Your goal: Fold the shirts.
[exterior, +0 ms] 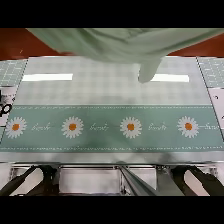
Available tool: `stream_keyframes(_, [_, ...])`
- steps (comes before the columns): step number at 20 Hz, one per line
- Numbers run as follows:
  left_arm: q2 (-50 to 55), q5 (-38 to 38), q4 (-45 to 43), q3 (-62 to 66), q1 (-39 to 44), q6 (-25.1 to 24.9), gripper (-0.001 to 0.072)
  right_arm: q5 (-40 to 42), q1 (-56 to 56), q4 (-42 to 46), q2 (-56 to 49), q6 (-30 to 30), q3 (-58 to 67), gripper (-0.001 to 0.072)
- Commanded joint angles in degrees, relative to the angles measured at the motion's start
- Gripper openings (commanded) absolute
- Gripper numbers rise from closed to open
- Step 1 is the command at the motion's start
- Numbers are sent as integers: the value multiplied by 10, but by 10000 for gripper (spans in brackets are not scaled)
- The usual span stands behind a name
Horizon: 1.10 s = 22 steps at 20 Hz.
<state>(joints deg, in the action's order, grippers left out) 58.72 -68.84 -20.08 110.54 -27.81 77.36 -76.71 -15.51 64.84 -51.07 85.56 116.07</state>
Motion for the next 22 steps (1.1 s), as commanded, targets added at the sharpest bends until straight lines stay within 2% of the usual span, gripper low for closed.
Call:
stream_keyframes(1, [-91, 9, -36, 16, -64, -2, 16, -10, 0, 66, 79, 13, 11, 18])
stream_keyframes(6, [-147, 4, -162, 15, 56, -1, 17, -110, 0, 103, 141, 33, 0, 18])
stream_keyframes(8, [-162, -4, -299, 15, 110, 33, 17, -127, 0, 139, 176, 50, -55, 18])
stream_keyframes(10, [-163, -30, -440, 11, 167, 75, 16, -179, 0, 170, 206, 69, -137, 18])
stream_keyframes(11, [-160, -35, -471, -2, 186, 83, 17, -180, 0, 161, 223, 68, -196, 18])
stream_keyframes(13, [-140, -21, -475, -49, 200, 84, 17, -172, 0, 128, 250, 68, -319, 18])
stream_keyframes(15, [-87, 4, -444, -86, 200, 84, 16, -148, 0, 85, 262, 67, -443, 18])
stream_keyframes(18, [43, 41, -364, -96, 200, 69, 17, -42, 0, 38, 251, 52, -610, 18])
stream_keyframes(22, [218, 91, -334, -93, 226, 69, 17, 92, 0, -10, 123, -4, -733, 18])
